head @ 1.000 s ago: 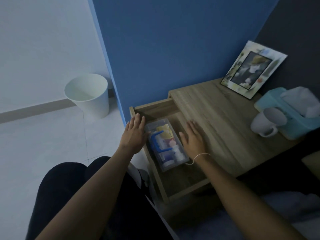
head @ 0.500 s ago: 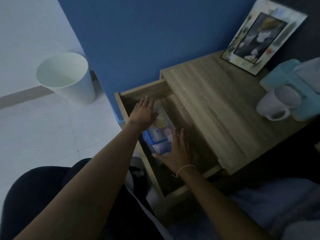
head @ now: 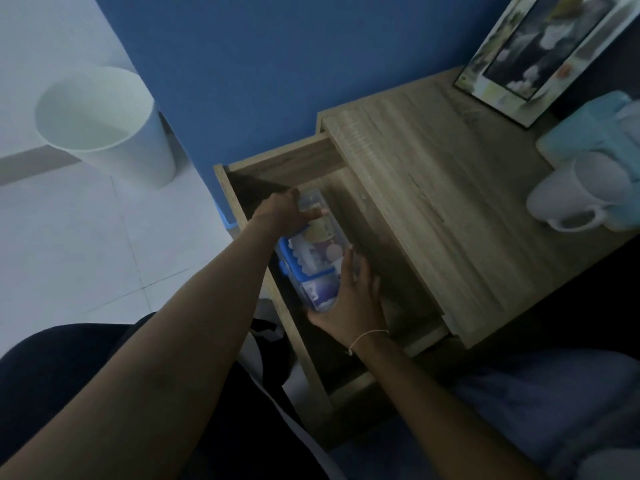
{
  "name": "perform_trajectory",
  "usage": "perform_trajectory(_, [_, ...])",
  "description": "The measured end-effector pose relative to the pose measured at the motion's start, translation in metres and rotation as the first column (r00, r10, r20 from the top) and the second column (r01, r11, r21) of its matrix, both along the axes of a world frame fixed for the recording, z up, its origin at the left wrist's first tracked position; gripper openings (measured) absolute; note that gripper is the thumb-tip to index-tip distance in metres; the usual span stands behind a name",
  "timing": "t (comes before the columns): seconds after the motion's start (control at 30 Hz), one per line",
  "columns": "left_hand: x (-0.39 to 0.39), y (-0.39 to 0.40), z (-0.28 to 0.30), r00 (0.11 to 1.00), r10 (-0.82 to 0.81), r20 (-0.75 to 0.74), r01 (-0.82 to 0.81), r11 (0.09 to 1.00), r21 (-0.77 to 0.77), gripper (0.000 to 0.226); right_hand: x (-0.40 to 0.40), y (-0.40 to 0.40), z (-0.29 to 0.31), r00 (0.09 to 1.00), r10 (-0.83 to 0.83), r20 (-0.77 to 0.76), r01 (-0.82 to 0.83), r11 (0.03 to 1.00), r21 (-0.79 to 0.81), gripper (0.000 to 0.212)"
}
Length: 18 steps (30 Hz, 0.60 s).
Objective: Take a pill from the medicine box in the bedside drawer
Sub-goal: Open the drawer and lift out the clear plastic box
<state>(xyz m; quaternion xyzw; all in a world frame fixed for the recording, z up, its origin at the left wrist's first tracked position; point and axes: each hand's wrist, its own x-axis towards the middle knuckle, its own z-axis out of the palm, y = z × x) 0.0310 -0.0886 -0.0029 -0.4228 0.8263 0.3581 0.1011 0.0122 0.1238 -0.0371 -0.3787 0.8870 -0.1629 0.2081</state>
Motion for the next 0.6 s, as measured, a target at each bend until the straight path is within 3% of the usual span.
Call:
perform_trajectory(0.17, [0.002,0.001,0.031,1.000,0.007,-0.019,-0.009,0.993,-0.117,0.082,-0.009,-0.003,0.026,0.997,0.013,-0.078,-0.017,0.999,-0.044,0.128])
perform_trajectory(0.37, [0.009,-0.009,0.083,0.992,0.042,-0.116,-0.075,0.952,-0.295,0.077,-0.014,-0.011,0.082,0.998,0.043,-0.040,-0.048,0.991,-0.127,0.129])
perform_trajectory(0.5, [0.010,-0.018,0.120,0.976,0.059,-0.211,-0.122,0.947,-0.298,0.074,-0.027,-0.016,0.119,0.994,0.110,-0.012,-0.111,0.981,-0.162,0.131])
perform_trajectory(0.6, [-0.006,-0.021,0.142,0.954,0.058,-0.296,-0.146,0.947,-0.285,0.074,-0.050,-0.015,0.142,0.990,0.110,-0.088,-0.125,0.974,-0.187,0.129])
